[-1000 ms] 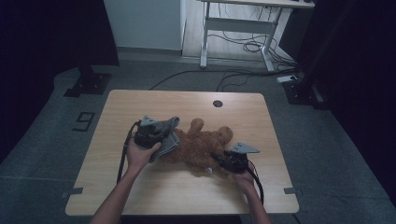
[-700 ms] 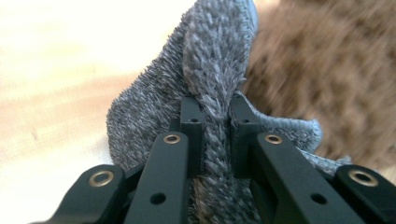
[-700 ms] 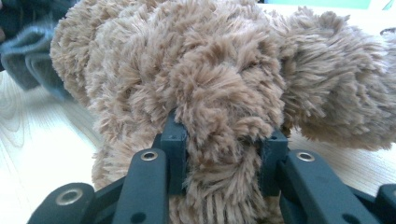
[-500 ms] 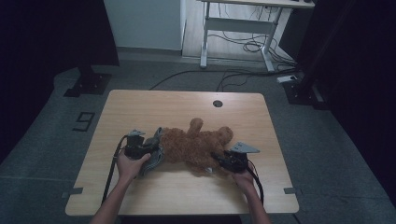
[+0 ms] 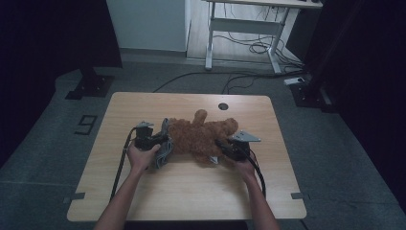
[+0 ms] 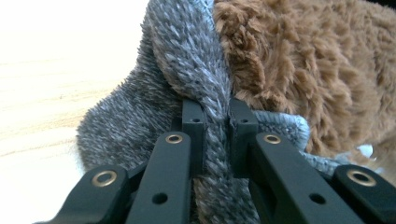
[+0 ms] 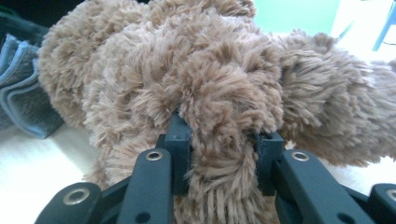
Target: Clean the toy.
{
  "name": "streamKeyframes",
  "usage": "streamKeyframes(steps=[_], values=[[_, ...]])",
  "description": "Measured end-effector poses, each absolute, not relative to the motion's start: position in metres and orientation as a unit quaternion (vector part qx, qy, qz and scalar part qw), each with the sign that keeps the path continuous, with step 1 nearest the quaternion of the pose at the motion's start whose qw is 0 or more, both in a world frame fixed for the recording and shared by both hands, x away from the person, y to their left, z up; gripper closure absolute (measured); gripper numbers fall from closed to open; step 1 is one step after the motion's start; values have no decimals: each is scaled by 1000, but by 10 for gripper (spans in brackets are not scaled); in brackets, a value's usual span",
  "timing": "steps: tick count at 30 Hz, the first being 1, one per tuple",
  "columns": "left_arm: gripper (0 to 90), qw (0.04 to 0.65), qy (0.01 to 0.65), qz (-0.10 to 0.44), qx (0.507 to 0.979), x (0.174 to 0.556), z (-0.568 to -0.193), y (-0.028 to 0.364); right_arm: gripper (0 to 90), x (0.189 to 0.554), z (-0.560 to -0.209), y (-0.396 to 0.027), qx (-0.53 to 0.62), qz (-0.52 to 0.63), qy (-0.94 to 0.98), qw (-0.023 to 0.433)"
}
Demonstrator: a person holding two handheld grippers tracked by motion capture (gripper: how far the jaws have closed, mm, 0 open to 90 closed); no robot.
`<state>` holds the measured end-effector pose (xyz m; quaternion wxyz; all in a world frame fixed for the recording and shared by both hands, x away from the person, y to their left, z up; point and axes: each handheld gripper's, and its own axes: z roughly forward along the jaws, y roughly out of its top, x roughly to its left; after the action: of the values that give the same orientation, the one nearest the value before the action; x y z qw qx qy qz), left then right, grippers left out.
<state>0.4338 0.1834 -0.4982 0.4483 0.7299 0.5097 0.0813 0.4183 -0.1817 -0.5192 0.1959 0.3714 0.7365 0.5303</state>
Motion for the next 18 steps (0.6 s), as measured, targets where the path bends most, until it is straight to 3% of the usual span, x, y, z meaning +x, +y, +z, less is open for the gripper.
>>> streamKeyframes(steps=[9, 14, 18], values=[[799, 483, 480, 102, 725, 417, -462, 193, 667, 402, -527, -188, 336, 543, 746, 188], [796, 496, 441, 119, 738, 420, -425, 167, 669, 395, -529, -188, 323, 542, 754, 186], [794, 482, 428, 117, 756, 434, -417, 139, 670, 390, -533, -190, 315, 545, 754, 188]])
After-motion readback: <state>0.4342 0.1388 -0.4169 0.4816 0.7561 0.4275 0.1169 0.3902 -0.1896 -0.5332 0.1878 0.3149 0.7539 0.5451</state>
